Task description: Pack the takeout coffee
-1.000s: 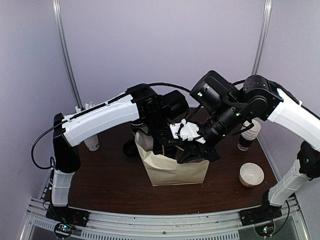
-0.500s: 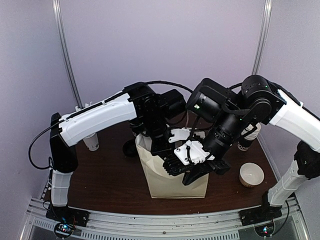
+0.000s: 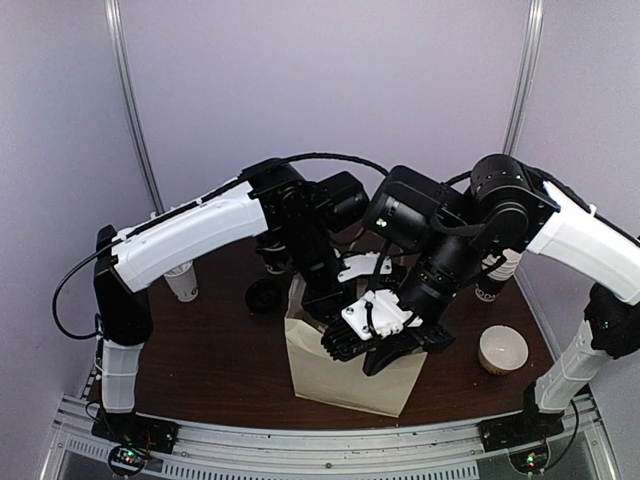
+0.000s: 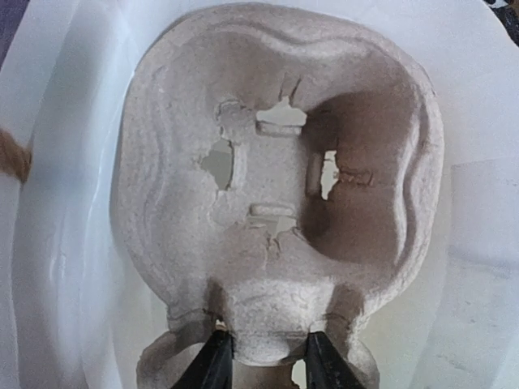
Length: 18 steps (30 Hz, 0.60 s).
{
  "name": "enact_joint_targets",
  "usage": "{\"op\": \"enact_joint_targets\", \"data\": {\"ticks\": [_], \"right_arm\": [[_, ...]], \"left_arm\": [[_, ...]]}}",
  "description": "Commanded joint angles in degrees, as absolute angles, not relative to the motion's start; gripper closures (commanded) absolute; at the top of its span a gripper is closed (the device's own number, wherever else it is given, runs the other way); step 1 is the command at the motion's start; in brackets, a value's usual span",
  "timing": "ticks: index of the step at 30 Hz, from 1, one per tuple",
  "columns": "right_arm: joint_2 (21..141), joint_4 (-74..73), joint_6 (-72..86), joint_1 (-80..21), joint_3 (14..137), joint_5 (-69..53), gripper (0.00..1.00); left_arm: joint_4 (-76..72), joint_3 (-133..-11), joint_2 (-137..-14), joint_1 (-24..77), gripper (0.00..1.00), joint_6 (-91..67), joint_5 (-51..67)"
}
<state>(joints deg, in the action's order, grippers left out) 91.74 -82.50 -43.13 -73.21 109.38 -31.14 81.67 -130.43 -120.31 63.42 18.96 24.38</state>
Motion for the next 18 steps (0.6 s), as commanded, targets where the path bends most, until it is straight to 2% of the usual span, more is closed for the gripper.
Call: {"op": "enact_joint_targets", "data": {"ticks": [1,14,18], "right_arm": [[92.5,-82.1,-43.5,-73.5,109.8,-29.3,1.0],[93.5,-86.4,-46.6,-73.6,114.1,-34.3,1.0],[93.6,-86.1,-46.8,-73.7,113.3,-31.3,1.0]], "left_arm": [[82.5,-130.7,-117.6,63.3,0.67,18.8,28.4],[81.4,-124.7,-118.2,65.1,0.67,20.2,15.3],[81.6,-124.0,-118.4,66.4,0.67,20.8,12.7]]}}
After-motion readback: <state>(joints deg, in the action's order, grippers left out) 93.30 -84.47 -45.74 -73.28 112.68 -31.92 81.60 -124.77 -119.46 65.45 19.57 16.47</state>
